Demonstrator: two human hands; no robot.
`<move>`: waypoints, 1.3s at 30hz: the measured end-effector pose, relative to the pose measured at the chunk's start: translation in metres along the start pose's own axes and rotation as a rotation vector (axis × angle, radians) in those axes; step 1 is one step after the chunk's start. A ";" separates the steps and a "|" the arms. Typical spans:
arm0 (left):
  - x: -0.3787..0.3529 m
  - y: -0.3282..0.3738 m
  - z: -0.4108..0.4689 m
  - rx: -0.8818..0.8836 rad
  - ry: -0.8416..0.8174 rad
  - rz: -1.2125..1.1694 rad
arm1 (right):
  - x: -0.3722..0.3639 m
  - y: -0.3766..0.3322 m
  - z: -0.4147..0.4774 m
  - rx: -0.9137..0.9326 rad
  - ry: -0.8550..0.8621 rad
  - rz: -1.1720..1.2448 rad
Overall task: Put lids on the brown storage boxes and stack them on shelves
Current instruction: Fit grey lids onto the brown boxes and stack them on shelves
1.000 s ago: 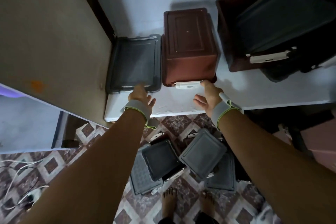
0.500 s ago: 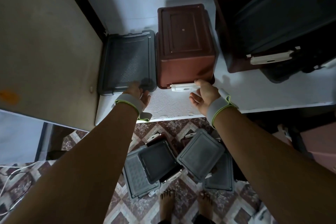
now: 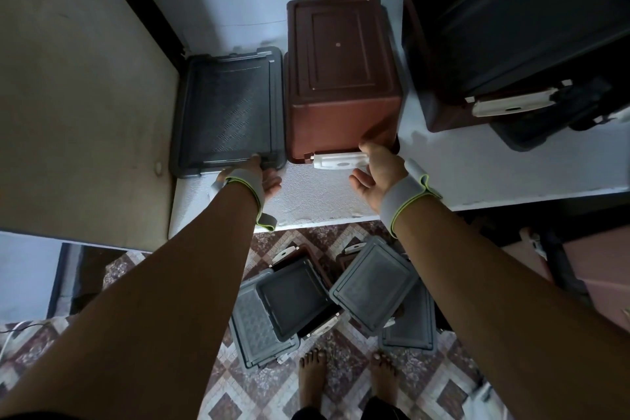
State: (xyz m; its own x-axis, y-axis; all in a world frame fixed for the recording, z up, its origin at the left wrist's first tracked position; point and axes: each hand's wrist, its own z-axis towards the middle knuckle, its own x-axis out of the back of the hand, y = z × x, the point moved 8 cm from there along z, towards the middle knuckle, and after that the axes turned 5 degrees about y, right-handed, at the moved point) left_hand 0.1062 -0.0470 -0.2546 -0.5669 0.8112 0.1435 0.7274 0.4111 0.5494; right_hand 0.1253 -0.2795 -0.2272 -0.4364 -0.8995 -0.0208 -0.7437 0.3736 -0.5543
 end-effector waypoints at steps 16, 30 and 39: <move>-0.032 0.024 -0.015 0.084 -0.022 -0.192 | -0.010 -0.003 0.003 -0.023 -0.095 0.167; -0.040 0.039 -0.035 0.086 -0.025 -0.285 | -0.005 -0.010 0.008 -0.055 -0.063 0.205; -0.021 0.065 -0.047 -0.003 -0.142 -0.639 | -0.009 -0.020 -0.021 -0.050 -0.154 0.370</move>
State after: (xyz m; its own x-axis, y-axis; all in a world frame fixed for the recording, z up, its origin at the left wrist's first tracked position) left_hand 0.1469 -0.0568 -0.1829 -0.8305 0.4544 -0.3221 0.2626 0.8294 0.4931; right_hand 0.1336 -0.2740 -0.1986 -0.6012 -0.7239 -0.3383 -0.5758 0.6860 -0.4448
